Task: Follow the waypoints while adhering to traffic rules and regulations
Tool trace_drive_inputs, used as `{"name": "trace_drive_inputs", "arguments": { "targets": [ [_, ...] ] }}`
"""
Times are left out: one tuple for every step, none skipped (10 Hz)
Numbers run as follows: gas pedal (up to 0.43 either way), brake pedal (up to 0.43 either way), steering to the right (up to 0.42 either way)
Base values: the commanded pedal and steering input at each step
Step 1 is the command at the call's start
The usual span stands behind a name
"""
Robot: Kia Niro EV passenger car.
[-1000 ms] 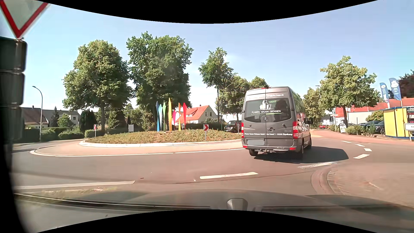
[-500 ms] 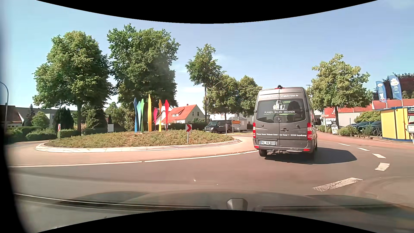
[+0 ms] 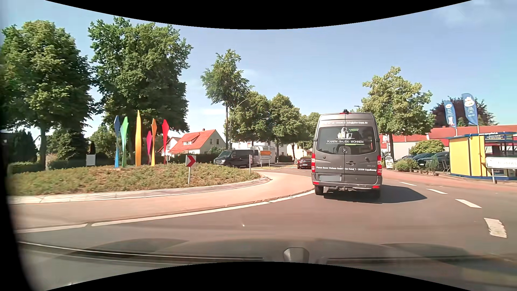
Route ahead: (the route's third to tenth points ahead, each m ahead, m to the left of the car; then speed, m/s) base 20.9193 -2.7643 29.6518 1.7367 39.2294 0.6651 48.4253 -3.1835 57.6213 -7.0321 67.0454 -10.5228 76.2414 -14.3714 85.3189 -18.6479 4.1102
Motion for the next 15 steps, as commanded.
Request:
{"name": "trace_drive_inputs", "arguments": {
  "targets": [
    [0.177,0.006,0.302],
    [0.177,0.006,0.312],
    [0.177,0.006,0.316],
    [0.189,0.006,0.316],
    [0.189,0.006,0.316],
    [0.189,0.006,0.314],
    [0.189,0.006,0.309],
    [0.189,0.006,0.3],
    [0.189,0.006,0.282],
    [0.189,0.006,0.254],
    [0.189,0.006,0.214],
    [0.189,0.006,0.18],
    [0.189,0.006,0.133],
    [0.189,0.006,0.087],
    [0.189,0.006,0.039]
  ]
}}
